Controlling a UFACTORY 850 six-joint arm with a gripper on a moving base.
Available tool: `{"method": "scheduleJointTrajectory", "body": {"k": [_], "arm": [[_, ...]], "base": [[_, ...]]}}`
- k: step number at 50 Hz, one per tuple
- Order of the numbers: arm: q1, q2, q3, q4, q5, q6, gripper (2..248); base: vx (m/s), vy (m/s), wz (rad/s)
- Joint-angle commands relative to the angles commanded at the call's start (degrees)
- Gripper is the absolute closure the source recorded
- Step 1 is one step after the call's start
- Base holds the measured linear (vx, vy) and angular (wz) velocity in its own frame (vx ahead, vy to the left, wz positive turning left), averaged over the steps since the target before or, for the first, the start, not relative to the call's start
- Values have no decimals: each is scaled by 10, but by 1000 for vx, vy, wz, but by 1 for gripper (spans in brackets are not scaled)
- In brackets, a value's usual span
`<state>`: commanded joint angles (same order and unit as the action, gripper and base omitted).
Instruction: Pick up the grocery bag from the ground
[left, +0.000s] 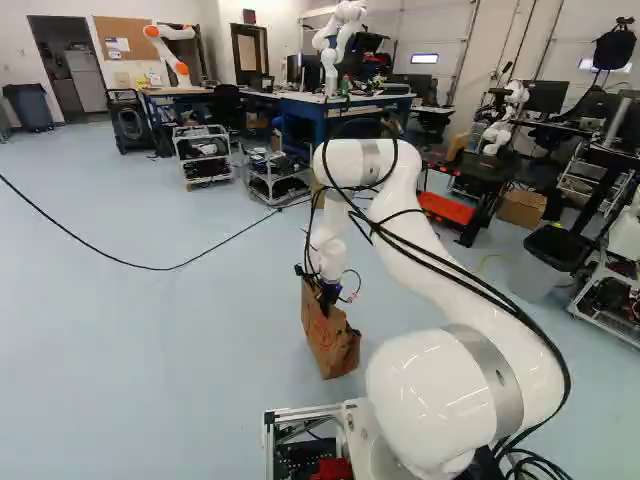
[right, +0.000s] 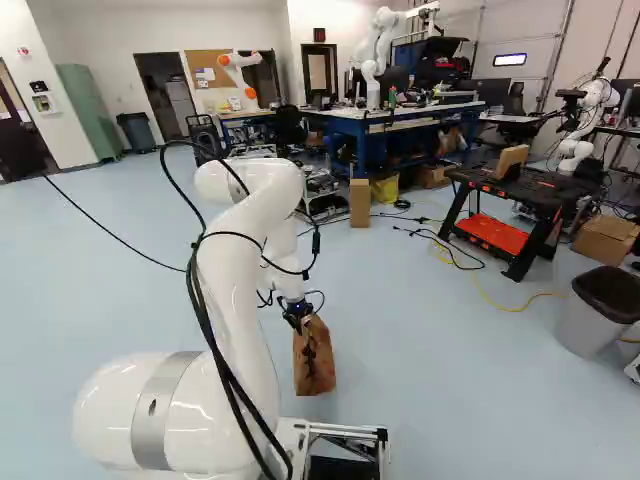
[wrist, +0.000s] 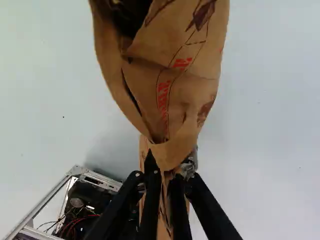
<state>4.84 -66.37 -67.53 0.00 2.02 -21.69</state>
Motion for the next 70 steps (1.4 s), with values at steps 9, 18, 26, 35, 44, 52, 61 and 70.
{"method": "scheduleJointTrajectory", "body": {"k": [9,18,26,35,44,52,61,70], "arm": [[0,20,15,0,0,0,228],[0,40,31,0,0,0,228],[0,58,44,0,0,0,228],[0,78,59,0,0,0,228],[0,99,73,0,0,0,228],[0,117,86,0,0,0,228],[0,137,99,0,0,0,228],[0,158,113,0,0,0,228]], "base": [[0,0,0],[0,0,0],[0,0,0],[0,0,0],[0,0,0],[0,0,0],[0,0,0],[0,0,0]]}}
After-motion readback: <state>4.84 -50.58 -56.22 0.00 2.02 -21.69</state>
